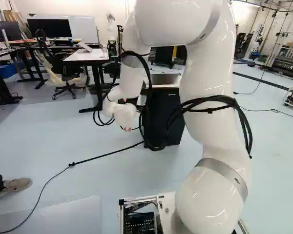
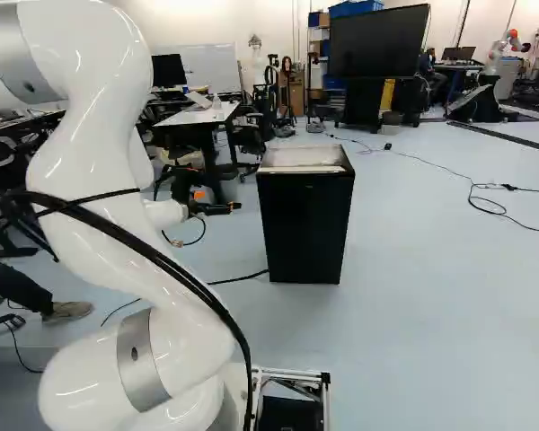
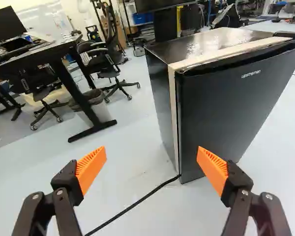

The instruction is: Open the fridge door

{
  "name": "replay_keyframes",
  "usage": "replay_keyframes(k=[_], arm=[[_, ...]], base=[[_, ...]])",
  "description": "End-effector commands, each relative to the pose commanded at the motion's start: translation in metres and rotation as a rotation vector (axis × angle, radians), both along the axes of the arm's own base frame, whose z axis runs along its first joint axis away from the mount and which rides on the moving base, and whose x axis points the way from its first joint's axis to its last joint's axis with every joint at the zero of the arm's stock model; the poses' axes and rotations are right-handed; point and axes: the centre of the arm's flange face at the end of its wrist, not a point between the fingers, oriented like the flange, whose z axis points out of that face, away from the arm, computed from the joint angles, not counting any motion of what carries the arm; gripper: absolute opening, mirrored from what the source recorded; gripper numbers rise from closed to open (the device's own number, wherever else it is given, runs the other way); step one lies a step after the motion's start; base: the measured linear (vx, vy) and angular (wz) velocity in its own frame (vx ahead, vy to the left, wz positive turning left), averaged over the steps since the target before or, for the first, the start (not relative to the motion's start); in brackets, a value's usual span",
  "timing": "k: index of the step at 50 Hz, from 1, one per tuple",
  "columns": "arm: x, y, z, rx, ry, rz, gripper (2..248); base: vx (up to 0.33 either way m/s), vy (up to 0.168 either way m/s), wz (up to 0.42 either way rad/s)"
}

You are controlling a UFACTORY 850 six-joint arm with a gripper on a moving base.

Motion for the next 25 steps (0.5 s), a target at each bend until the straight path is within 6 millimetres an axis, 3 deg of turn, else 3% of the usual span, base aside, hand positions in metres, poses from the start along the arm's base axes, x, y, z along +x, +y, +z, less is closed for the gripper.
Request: replay_keyframes(k=[25], arm=[[0.047,0.025,-0.034,-0.001,-0.047,-0.114,247]], base=[[0.000,0.000,0.000]])
